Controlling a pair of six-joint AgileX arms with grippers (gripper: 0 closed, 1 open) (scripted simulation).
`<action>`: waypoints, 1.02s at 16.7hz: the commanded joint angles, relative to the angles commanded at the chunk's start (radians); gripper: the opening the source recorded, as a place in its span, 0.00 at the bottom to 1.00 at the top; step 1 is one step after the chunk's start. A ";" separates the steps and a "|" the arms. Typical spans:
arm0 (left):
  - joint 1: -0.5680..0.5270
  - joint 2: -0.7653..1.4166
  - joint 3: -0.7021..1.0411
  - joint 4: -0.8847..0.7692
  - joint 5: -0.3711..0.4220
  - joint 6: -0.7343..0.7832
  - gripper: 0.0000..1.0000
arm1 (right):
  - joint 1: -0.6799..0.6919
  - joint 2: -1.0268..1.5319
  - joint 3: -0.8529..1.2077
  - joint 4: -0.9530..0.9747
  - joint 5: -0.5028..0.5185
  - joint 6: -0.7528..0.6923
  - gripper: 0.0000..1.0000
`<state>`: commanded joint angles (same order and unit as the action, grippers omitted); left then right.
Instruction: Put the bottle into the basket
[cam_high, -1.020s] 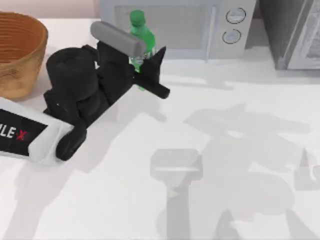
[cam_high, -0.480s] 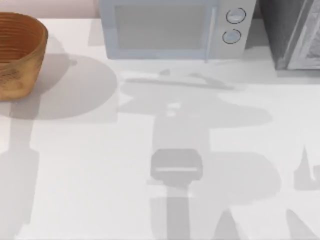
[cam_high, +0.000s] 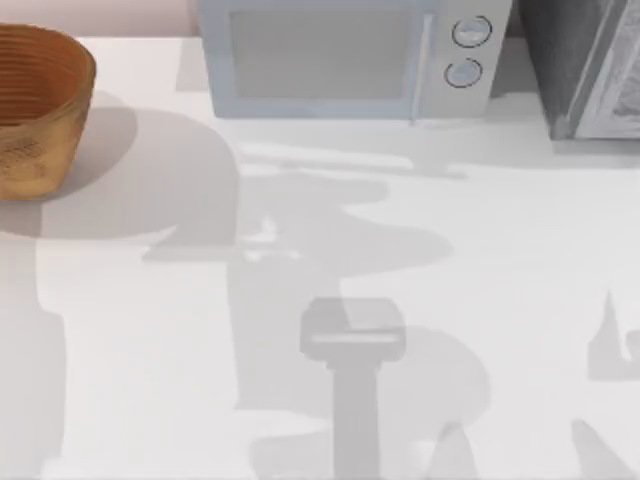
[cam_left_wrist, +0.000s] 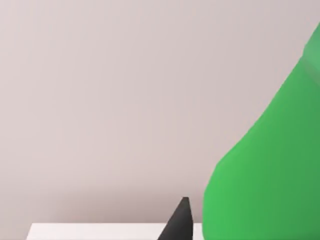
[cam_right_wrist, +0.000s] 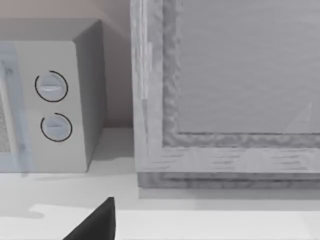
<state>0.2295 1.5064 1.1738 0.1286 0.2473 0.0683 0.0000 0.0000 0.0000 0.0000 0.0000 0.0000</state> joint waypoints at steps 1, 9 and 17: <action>0.000 0.000 0.000 0.000 0.000 0.000 0.00 | 0.000 0.000 0.000 0.000 0.000 0.000 1.00; -0.023 0.159 0.028 0.134 -0.021 -0.004 0.00 | 0.000 0.000 0.000 0.000 0.000 0.000 1.00; -0.031 0.204 0.033 0.173 -0.027 -0.006 0.15 | 0.000 0.000 0.000 0.000 0.000 0.000 1.00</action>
<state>0.1990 1.7106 1.2065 0.3018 0.2207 0.0625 0.0000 0.0000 0.0000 0.0000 0.0000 0.0000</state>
